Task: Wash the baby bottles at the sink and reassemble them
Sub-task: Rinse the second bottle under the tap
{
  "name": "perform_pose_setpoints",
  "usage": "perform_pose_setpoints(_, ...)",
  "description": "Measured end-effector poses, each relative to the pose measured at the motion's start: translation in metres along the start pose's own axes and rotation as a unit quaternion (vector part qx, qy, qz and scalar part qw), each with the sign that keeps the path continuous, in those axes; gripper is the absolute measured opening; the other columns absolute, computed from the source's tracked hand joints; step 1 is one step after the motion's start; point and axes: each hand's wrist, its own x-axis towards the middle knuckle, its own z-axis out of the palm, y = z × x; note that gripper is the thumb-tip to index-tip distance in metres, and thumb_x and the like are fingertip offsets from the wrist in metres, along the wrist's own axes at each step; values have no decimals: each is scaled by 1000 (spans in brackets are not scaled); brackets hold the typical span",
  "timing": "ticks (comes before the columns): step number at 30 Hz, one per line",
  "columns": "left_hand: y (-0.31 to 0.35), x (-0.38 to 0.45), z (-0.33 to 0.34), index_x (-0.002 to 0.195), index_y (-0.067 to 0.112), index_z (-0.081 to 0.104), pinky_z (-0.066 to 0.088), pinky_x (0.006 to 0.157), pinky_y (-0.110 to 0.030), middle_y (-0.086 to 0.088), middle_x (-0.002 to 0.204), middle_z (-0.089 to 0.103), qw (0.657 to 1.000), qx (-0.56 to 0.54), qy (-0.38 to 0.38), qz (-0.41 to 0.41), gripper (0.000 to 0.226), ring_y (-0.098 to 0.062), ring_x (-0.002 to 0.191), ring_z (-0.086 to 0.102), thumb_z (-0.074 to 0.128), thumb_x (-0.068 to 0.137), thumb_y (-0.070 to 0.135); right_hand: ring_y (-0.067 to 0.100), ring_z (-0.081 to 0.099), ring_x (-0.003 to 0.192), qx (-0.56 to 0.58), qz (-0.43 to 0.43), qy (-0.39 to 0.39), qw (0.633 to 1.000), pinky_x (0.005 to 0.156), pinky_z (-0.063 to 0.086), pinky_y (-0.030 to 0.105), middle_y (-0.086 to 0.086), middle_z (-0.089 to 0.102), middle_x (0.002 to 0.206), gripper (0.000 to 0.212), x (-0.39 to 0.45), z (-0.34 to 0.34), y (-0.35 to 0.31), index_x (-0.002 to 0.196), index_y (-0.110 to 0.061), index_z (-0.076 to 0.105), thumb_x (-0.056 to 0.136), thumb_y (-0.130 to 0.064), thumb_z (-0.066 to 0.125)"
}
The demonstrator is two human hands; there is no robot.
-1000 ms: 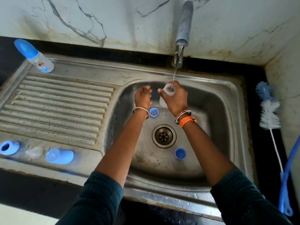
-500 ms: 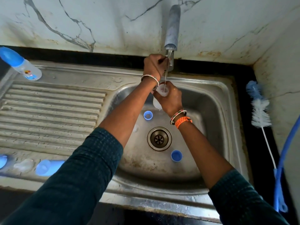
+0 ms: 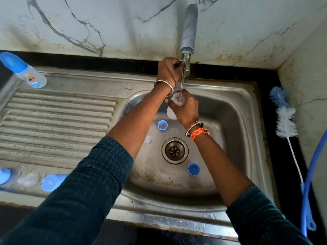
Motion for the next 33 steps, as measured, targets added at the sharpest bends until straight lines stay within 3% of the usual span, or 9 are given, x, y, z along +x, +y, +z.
perform_pose_setpoints(6, -10, -14, -9, 92, 3, 73, 48, 64, -11, -9, 82, 72, 994, -102, -9, -41, 13, -4, 66, 61, 62, 88, 7, 18, 62, 82, -8, -37, 28, 999, 72, 38, 15, 6, 70, 95, 38, -3, 3, 6, 102, -7, 63, 77, -32, 76)
perform_pose_setpoints(9, -29, -26, -10, 96, 2, 70, 54, 83, -37, -18, 94, 71, 973, -174, 42, -144, 18, -29, 89, 68, 55, 87, -1, 17, 60, 85, -20, 1, -25, 999, 75, 43, 16, 9, 69, 99, 37, -5, 4, 16, 103, -5, 64, 77, -28, 77)
perform_pose_setpoints(14, -59, -64, -10, 78, 13, 68, 42, 67, -32, -19, 81, 67, 951, -172, -7, -256, 17, -23, 71, 57, 55, 88, 9, 10, 57, 76, 6, -33, 60, 998, 66, 34, -3, 1, 66, 88, 28, -3, 7, 16, 99, -10, 64, 79, -26, 75)
perform_pose_setpoints(17, -68, -83, -11, 80, 13, 63, 34, 55, -24, -6, 70, 58, 910, -206, -43, -358, 24, -15, 58, 46, 44, 94, 10, 22, 62, 90, -26, 14, -8, 1000, 81, 43, 18, 9, 68, 96, 28, -4, 10, 16, 101, -6, 66, 81, -24, 74)
perform_pose_setpoints(20, -66, -95, -18, 75, 17, 51, 28, 54, -23, -3, 73, 51, 851, -282, -71, -436, 31, -13, 59, 42, 32, 99, 17, 16, 62, 79, 5, -16, 30, 999, 74, 44, 7, 2, 67, 89, 23, -3, 9, 11, 97, -7, 66, 81, -21, 73)
perform_pose_setpoints(26, -54, -116, -21, 93, 15, 57, 44, 91, -43, -10, 90, 60, 768, -394, -128, -488, 34, -27, 92, 56, 44, 92, 46, 28, 64, 91, 117, 141, -23, 983, 86, 52, 44, 15, 69, 95, 14, 5, 9, 14, 80, -14, 65, 89, -26, 64)
perform_pose_setpoints(29, -41, -116, -19, 91, 18, 59, 53, 68, -32, -5, 83, 64, 794, -419, -64, -436, 21, -21, 80, 61, 57, 88, 38, 30, 61, 80, 370, 313, -59, 873, 64, 50, 35, 16, 64, 91, 19, 4, 8, 19, 89, -11, 60, 96, -26, 50)
perform_pose_setpoints(31, -30, -118, -18, 91, 15, 62, 50, 53, -22, 0, 75, 66, 859, -342, -50, -378, 17, -13, 66, 59, 62, 87, 31, 23, 63, 63, 447, 381, -106, 803, 49, 47, 23, 10, 67, 72, 28, 4, 9, 20, 90, -7, 59, 95, -28, 40)
perform_pose_setpoints(33, -25, -121, -15, 102, 6, 61, 49, 58, -23, -8, 88, 67, 920, -236, -52, -308, 29, -17, 71, 60, 66, 85, 30, 18, 61, 52, 447, 405, -121, 788, 43, 45, 18, 6, 64, 58, 31, 6, 13, 18, 83, -9, 57, 93, -29, 36)
